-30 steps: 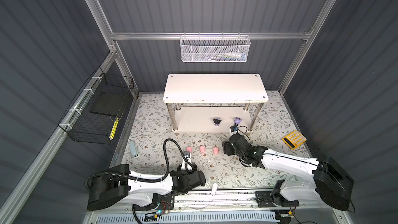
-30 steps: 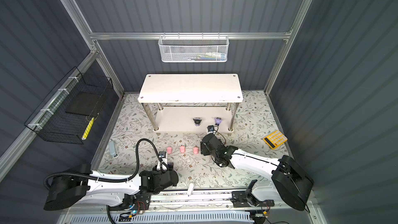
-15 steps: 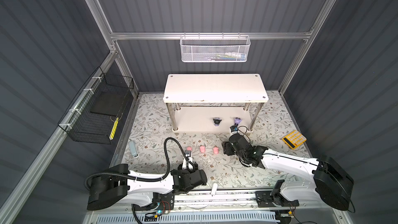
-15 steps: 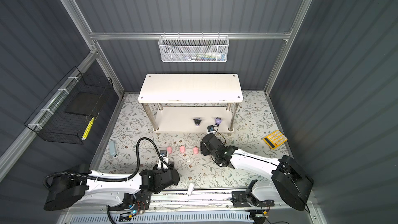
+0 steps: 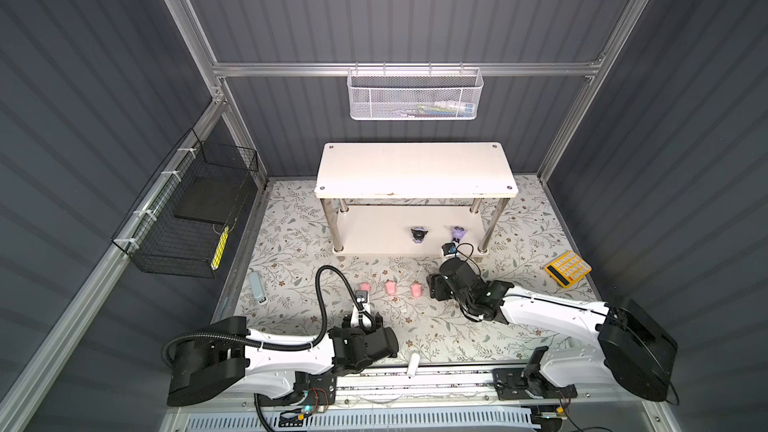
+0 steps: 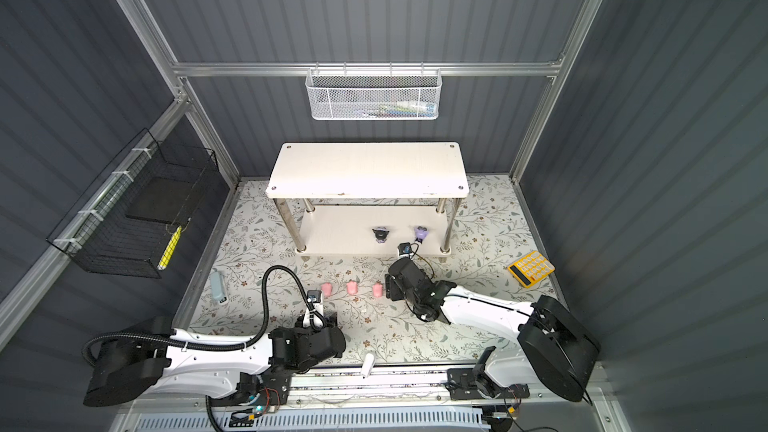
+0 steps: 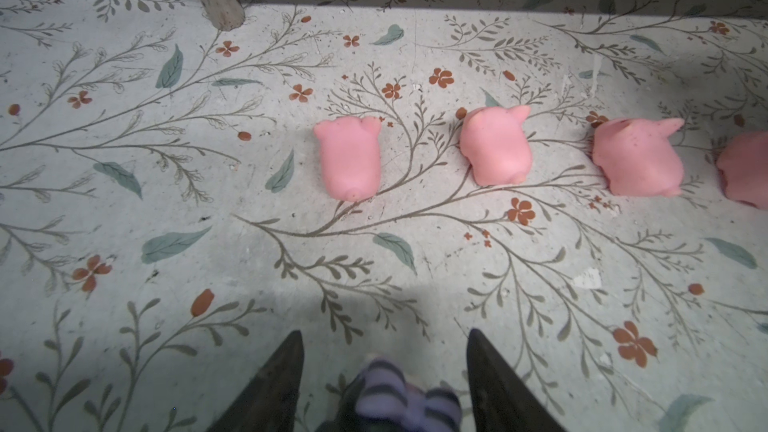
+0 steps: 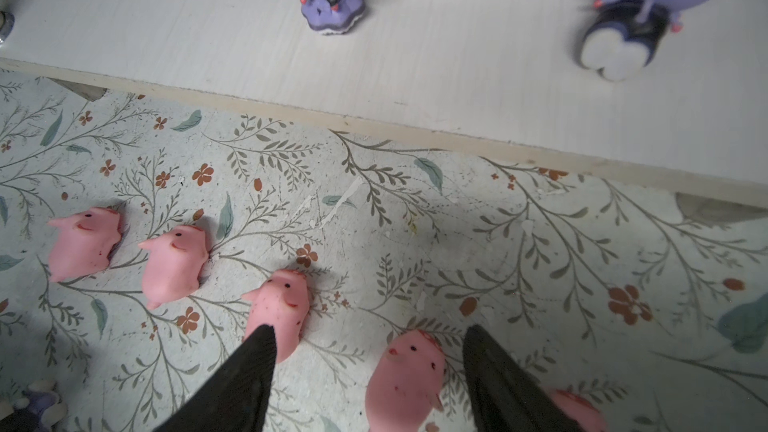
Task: Place and organize the plastic toys onto the shelf
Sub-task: 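Lift the black witch-cat toy off the table with the left gripper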
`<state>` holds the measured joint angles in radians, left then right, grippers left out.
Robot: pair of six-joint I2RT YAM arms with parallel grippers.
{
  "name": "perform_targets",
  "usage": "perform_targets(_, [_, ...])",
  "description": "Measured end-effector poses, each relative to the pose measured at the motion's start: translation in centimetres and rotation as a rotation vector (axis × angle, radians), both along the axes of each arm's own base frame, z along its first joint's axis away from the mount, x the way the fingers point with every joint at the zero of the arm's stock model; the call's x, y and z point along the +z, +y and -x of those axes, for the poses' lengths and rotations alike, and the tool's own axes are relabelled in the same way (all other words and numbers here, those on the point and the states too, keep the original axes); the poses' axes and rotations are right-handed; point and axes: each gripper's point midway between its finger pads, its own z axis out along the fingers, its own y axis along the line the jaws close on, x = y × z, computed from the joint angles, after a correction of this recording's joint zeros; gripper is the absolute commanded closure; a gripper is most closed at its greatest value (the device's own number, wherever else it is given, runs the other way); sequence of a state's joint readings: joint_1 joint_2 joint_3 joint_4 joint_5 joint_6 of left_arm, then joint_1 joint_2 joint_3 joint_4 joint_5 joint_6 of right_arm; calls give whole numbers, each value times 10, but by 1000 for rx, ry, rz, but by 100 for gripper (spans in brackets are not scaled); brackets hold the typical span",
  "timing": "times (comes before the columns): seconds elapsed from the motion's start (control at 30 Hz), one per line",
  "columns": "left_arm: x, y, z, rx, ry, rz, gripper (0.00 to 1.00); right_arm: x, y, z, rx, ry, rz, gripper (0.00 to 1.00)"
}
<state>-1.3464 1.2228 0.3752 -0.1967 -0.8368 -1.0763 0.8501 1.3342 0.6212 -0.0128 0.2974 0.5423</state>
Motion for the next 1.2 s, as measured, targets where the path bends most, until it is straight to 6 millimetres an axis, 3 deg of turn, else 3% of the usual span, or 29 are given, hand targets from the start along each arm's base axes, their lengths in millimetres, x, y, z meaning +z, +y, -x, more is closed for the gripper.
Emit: perform_targets(1.2, [-6,0,-8,6,4,-6,65,2,5,-3,4,-3,-11,26])
